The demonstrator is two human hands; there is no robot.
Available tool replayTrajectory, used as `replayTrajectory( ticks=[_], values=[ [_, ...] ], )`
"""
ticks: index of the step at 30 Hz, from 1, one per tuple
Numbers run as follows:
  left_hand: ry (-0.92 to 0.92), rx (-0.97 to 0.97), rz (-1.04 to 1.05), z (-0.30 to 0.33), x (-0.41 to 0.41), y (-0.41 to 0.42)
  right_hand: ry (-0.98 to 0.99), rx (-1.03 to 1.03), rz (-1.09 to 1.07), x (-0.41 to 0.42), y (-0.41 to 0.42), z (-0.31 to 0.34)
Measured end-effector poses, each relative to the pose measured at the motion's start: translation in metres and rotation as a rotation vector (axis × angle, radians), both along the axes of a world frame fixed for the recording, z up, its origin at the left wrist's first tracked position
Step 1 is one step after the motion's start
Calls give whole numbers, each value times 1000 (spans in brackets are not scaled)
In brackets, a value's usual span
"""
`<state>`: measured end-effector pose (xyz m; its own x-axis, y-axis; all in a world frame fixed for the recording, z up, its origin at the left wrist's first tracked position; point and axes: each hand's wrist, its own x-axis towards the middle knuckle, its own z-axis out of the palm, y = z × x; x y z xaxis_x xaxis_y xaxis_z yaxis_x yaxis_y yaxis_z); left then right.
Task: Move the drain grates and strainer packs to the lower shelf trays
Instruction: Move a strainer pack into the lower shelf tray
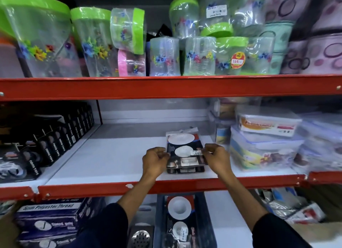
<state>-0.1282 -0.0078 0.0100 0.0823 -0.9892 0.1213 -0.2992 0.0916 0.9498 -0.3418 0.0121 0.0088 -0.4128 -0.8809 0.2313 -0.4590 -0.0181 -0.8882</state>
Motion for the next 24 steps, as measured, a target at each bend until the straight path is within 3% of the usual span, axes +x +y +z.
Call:
replayTrajectory(
  ticks=[3,5,8,11,19,24],
  values=[
    [209,118,-94,4,14,17,-440,47,140,-16,15,0],
    [265,201,-190,7,26,34,-534,120,306,-26,34,-3],
    [257,338,-300,4,43,59,-551,261,557,-37,64,-11],
    [199,414,-367,-13,55,83,-512,407,677,-44,87,-31],
    [76,604,-357,-95,58,124,-509,765,789,-44,120,-112],
    [68,787,-291,-158,51,150,-569,1003,739,-40,140,-182]
  ],
)
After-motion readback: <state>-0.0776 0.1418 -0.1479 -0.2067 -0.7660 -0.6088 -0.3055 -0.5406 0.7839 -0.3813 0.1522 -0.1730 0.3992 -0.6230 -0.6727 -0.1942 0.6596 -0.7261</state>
